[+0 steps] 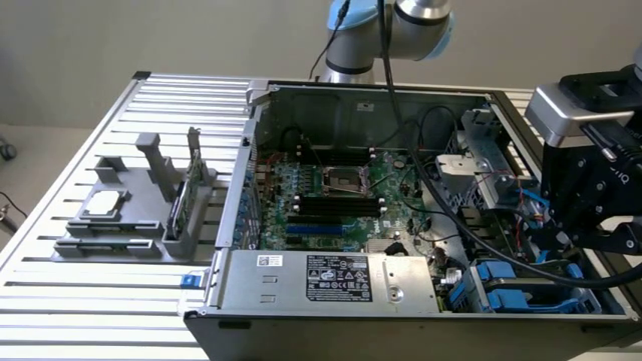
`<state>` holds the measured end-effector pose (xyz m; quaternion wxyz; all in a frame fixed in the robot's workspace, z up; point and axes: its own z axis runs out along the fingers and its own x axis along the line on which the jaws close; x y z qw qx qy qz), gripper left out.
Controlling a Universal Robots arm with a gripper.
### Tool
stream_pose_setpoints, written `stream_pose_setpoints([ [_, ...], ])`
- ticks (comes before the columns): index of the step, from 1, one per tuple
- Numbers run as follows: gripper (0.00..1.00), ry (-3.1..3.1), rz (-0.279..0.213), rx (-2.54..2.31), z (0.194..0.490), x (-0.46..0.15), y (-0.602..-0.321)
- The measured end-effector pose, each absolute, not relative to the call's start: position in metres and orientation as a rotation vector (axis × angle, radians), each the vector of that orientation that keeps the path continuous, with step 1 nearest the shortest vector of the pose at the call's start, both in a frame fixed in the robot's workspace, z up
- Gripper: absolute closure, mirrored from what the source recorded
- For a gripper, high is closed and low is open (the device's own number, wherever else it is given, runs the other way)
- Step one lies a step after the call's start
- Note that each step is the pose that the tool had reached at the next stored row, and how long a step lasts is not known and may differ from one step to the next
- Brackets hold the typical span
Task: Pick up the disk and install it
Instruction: 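Insert the first disk wire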
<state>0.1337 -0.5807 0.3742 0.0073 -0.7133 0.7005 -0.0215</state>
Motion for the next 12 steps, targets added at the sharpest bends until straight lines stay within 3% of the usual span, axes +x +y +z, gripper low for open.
stream_pose_setpoints([
  [12, 0.89, 2.197, -0.067, -2.224, 0.3744, 0.1339, -0.5807],
])
